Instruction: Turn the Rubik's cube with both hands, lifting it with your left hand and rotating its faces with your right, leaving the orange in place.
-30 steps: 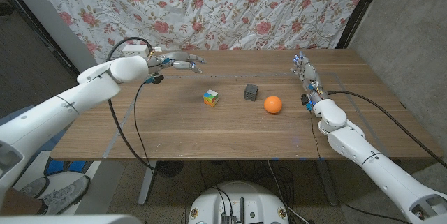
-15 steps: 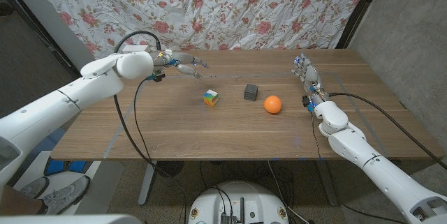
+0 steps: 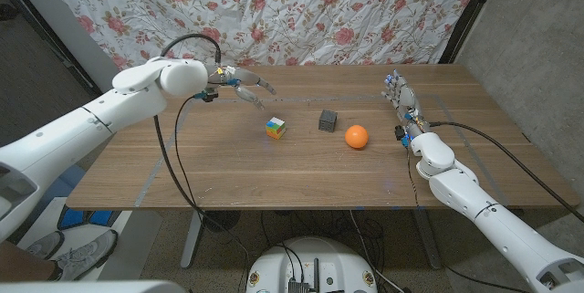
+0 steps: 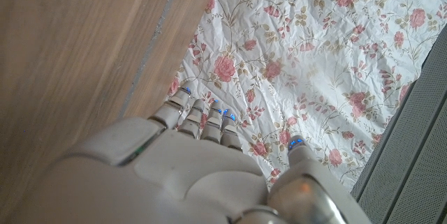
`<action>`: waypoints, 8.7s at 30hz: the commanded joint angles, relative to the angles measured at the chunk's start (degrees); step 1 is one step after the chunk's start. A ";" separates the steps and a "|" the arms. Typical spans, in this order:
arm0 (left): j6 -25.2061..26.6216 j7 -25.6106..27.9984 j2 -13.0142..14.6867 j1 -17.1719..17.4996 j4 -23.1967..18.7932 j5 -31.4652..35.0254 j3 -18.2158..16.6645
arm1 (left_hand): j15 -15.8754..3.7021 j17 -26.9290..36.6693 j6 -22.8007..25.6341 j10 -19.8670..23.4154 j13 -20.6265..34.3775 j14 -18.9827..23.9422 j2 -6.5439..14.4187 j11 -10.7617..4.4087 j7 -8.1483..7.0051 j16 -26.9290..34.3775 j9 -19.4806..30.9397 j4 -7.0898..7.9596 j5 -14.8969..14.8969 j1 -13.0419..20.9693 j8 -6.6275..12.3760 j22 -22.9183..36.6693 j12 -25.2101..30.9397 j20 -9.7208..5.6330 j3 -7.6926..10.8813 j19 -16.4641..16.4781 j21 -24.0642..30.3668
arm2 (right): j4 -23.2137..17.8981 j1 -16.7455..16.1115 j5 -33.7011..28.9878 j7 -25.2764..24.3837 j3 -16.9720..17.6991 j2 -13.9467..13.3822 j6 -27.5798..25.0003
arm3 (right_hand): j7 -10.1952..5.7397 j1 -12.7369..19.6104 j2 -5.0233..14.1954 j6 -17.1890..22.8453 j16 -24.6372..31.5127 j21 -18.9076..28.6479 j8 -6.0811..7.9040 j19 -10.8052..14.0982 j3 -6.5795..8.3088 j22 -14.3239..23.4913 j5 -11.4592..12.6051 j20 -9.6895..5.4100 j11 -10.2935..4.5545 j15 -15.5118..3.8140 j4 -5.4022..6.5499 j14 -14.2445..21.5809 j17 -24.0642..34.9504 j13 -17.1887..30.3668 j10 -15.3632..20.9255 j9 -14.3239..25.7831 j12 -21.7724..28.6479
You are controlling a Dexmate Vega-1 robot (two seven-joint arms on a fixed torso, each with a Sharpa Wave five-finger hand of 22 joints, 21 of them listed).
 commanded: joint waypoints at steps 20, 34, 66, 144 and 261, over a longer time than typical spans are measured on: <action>0.15 -7.67 -7.28 -3.53 1.06 14.41 6.47 | -4.98 0.21 -4.84 -0.39 0.43 -1.14 -1.68 0.60 0.98 0.11 0.23 0.42 -0.01 6.28 -1.02 0.13 0.19 3.11 -1.91 -3.19 -0.53 | -1.78 0.61 -0.53 -1.15 -0.28 -1.39 -4.97 | 0.22 0.02 0.56 0.25 -0.33 0.31 0.20 0.36 0.13 0.10 0.40 0.07 0.14 0.15 -0.32 0.61 -0.13 -0.03 0.30 0.16 -0.19; 4.79 -9.35 -8.81 -2.06 -0.68 18.02 7.66 | -2.93 0.28 -7.93 -4.46 0.48 -4.72 -2.26 1.29 2.73 -0.14 0.24 0.72 -0.30 6.29 -1.27 0.21 -0.37 4.69 -5.19 -8.35 -0.49 | -1.11 1.17 -0.16 -0.35 -0.71 -1.41 -5.38 | 0.14 0.04 0.58 0.21 -0.33 0.29 0.19 0.31 0.06 0.10 0.37 0.24 0.16 0.19 -0.42 0.58 -0.15 -0.03 0.23 0.16 -0.22; 3.98 -6.96 -11.41 -3.41 2.95 24.13 11.32 | -3.07 0.24 -6.47 -1.96 0.56 -1.91 -0.58 1.27 2.11 1.12 0.33 0.73 0.28 9.43 0.42 0.19 1.84 6.16 -7.58 -6.09 0.99 | -0.03 2.37 -0.89 -1.33 -1.71 -0.72 -6.53 | 0.14 -0.21 0.68 0.46 -0.26 0.28 0.30 0.15 -0.17 0.12 0.31 0.79 0.14 0.31 -0.41 0.66 -0.18 -0.03 0.49 0.18 -0.13; 1.30 9.22 -9.38 2.14 3.74 27.89 8.79 | -8.91 0.54 11.51 15.82 2.09 18.24 1.32 -0.01 2.97 2.50 1.08 1.05 0.98 19.43 4.09 0.33 4.69 3.93 -12.65 10.30 1.28 | 0.12 1.42 -1.90 -4.08 -1.80 0.83 -5.79 | -0.15 -0.77 0.95 1.15 -0.34 0.40 0.39 0.61 -0.16 0.13 0.44 0.66 0.09 0.08 0.39 1.10 -0.43 0.02 1.16 0.22 -0.05; 16.76 21.66 -11.52 10.28 -1.37 5.14 -0.23 | -9.92 1.53 20.57 27.07 8.68 27.97 6.00 0.45 4.77 3.90 2.06 2.39 0.72 20.46 7.92 0.46 7.84 4.42 -19.85 14.90 0.56 | -3.10 0.51 -4.44 -4.15 -1.82 -0.63 -5.02 | -0.27 -1.00 1.16 2.12 -0.22 0.38 0.42 0.74 -0.26 0.15 0.55 0.92 0.12 0.22 1.50 1.45 -0.36 0.06 1.65 0.25 -0.05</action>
